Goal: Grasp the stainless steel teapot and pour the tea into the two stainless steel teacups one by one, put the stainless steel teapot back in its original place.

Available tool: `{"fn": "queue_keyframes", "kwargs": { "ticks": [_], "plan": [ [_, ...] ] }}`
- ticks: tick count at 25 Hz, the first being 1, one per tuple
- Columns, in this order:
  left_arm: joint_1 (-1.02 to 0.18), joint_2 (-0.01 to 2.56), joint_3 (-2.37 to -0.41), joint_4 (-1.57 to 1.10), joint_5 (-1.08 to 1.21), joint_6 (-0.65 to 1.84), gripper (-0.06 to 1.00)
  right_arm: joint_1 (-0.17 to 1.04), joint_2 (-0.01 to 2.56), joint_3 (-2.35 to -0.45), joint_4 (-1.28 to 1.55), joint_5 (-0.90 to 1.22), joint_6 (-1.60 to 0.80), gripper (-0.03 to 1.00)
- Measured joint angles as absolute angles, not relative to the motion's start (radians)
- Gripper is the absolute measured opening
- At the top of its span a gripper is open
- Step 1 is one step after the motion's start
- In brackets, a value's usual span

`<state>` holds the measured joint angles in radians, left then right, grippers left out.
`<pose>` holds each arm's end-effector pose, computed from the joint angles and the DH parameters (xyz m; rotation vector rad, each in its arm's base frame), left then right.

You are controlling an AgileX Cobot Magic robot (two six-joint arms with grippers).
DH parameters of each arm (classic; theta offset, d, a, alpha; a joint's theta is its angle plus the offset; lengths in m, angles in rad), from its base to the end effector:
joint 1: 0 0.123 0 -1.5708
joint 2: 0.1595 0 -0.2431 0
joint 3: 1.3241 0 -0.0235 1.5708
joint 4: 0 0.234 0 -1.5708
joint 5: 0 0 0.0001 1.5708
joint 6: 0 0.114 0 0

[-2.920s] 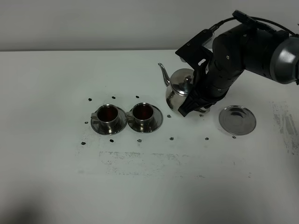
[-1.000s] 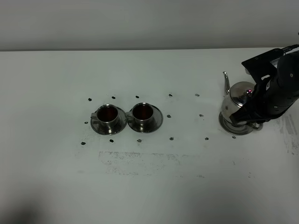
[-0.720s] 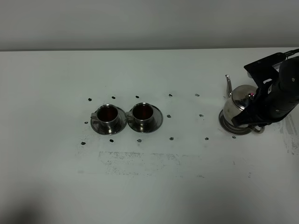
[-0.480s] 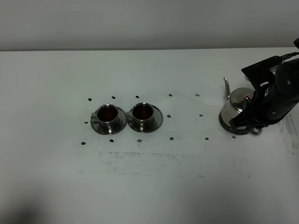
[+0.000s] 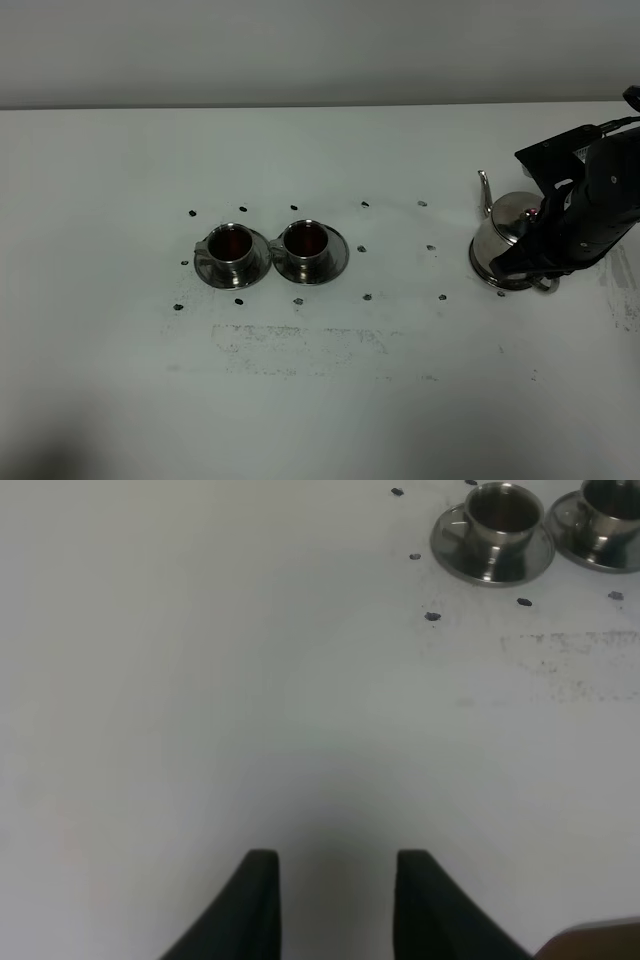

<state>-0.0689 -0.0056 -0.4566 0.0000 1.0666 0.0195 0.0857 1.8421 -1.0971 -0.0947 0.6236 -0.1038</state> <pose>0.0460 -0.0032 0.2460 0.0923 2.0861 -0.0300 0.3330 0.0223 0.1104 -0.3673 2.8277 -0.0986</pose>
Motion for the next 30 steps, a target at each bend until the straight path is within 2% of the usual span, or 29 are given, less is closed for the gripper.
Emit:
{"fn": "queue_keyframes", "kwargs": {
  "ticks": [2,8,11,18,30],
  "plan": [
    [-0.069,-0.006,-0.457,0.0,1.067,0.019,0.29,0.086,1.842,-1.097,-0.095,0.625,-0.104,0.26],
    [-0.069,-0.006,-0.457,0.0,1.067,0.019,0.29,0.086,1.842,-1.097,-0.112,0.625,-0.104,0.65],
    [-0.069,-0.006,-0.457,0.0,1.067,0.019,0.29,0.086,1.817,-1.097,-0.114,0.626,-0.104,0.72],
    [-0.069,-0.006,-0.457,0.0,1.067,0.019,0.29,0.085,1.608,-1.097,-0.114,0.634,-0.104,0.69],
    [-0.069,-0.006,-0.457,0.0,1.067,0.018,0.29,0.085,1.069,-1.097,-0.094,0.728,-0.104,0.41]
  ]
}}
